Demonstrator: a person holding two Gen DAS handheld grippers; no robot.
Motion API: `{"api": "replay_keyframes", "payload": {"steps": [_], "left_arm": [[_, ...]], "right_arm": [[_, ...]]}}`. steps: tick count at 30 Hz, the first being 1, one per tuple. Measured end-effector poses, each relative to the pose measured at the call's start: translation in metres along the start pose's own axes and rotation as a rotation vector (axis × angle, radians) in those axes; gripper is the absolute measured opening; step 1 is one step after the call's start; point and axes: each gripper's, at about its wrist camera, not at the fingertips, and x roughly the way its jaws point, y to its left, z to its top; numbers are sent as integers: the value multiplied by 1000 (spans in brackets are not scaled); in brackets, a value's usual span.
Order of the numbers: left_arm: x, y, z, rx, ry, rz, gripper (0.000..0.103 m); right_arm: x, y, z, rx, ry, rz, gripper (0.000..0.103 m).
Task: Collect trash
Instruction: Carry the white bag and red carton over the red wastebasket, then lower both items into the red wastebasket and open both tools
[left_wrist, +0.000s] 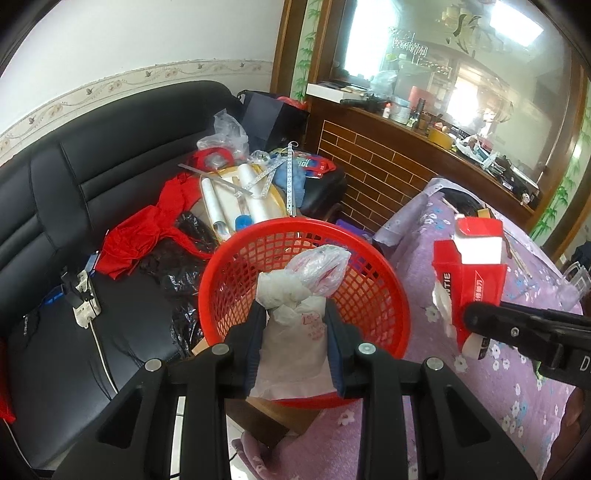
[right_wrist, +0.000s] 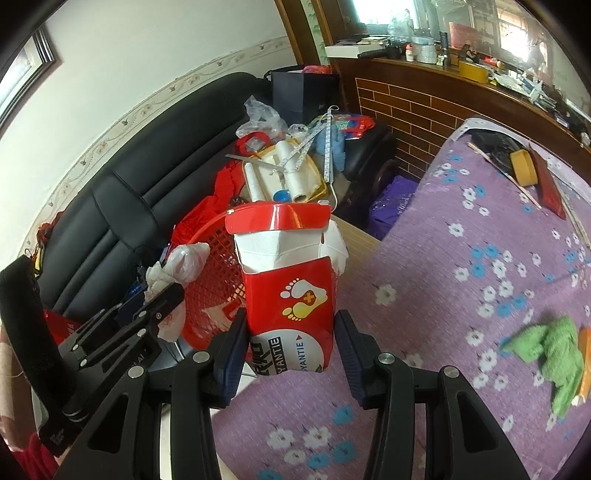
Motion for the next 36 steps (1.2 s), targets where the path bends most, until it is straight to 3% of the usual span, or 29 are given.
{"api": "replay_keyframes", "payload": {"steps": [15,36], "left_arm": [[17,10,10,0,11,8,29],[36,16,7,10,35,28,29]], "right_arm": [[38,11,27,25,38,32,50],[74,11,34,62,104,64,51]]}}
